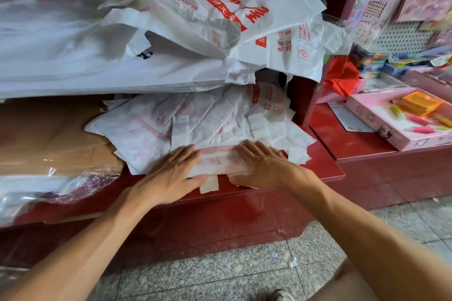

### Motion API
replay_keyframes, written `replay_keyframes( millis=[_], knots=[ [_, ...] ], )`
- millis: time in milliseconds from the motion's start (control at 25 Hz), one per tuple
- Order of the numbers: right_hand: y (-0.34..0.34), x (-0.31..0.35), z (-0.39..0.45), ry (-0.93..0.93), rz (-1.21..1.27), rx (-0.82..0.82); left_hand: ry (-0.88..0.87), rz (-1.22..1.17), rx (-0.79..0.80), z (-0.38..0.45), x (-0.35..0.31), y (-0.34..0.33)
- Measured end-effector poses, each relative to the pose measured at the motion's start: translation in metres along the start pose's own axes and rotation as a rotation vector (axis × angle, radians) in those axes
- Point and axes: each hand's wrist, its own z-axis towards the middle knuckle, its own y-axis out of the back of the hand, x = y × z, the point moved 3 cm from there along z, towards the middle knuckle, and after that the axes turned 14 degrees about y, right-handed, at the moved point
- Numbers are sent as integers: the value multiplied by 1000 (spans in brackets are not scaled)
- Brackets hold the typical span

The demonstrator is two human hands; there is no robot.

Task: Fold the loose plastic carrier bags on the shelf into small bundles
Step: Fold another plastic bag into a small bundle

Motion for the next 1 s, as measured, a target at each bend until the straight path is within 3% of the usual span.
replay_keyframes(
  millis=[120, 280, 400, 520, 680, 880, 1000],
  knots=[
    [14, -27, -11, -65, 105, -49, 40, -101, -115, -3, 5, 11],
    [26, -45, -15, -54, 184, -399, 155, -450, -134, 1, 14, 18],
    [32, -50, -20, -106, 483, -650, 237, -768, -209, 8, 27, 22],
    [36, -54, -23, -149, 755, -791, 332, -1014, -253, 12, 40, 21],
    [32, -50, -18, -212, 877, -692, 406, -1024, -238, 14, 44, 14],
    [32, -53, -15, -260, 988, -770, 465, -1013, -217, 12, 39, 10],
    [30, -57, -15, -232, 807, -577, 520, -978, -193, 11, 39, 18]
  ],
)
